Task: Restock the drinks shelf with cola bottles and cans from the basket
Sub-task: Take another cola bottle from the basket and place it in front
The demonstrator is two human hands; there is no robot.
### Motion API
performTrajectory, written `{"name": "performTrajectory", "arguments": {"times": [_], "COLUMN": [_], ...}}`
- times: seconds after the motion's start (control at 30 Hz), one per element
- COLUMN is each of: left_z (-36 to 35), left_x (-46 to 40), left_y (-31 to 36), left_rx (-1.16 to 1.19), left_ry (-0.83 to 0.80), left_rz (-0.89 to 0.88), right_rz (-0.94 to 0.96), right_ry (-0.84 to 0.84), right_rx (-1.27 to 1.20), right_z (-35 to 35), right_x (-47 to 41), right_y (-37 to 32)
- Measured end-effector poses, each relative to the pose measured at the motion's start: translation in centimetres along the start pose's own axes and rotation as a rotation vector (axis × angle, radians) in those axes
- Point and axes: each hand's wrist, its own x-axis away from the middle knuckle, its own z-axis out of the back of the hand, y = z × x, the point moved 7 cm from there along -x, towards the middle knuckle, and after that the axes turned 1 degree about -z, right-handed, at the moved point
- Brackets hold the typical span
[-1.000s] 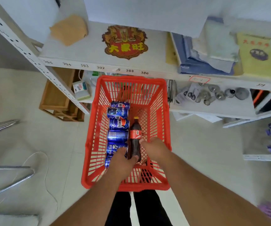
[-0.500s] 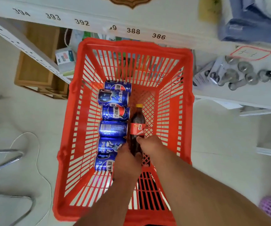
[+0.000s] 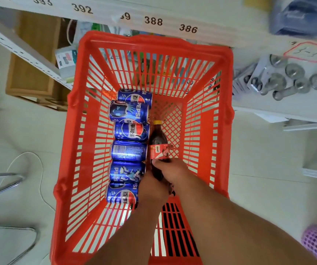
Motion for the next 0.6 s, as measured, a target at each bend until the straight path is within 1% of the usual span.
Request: {"name": "performTrajectory", "arguments": {"times": [0.1,0.2,0.27,0.33,0.43,0.5,0.6], "left_z": [0.5,2.4,4.2,6.1,9.0,10.9,13.6], "left_x": [0.5,2.0,3.6,5.4,8.8,11.3,15.0], "left_y": [-0.2,0.3,1.0,1.8,3.4,4.6,6.6], "left_rx": [0.080,0.118,0.150,0.179,0.221,0.225,0.230], "left_ry": [-0.047,-0.064,-0.059,-0.059,-0.099,-0.129,-0.164], "left_rz": [-0.002,-0.024,-0.041,-0.068,-0.124,-0.165,-0.241], "right_rz": [-0.043,-0.055,-0.006,0.066,0.194,0.243,0.331], "right_ry": [0.018,-0.021,-0.056,-0.083,-0.112,-0.145,-0.228], "right_rx": [-0.031,-0.130,-0.164,-0.140,-0.118,-0.106,-0.127], "right_z": [0.2,0.1,0.2,0.6,1.7,2.7,4.5], "right_x": [0.9,3.3,5.3,7.7,10.6,13.8,19.1], "right_y": [0.2,-0.6,-1.8,-2.9,-4.3,-5.3,-6.7]}}
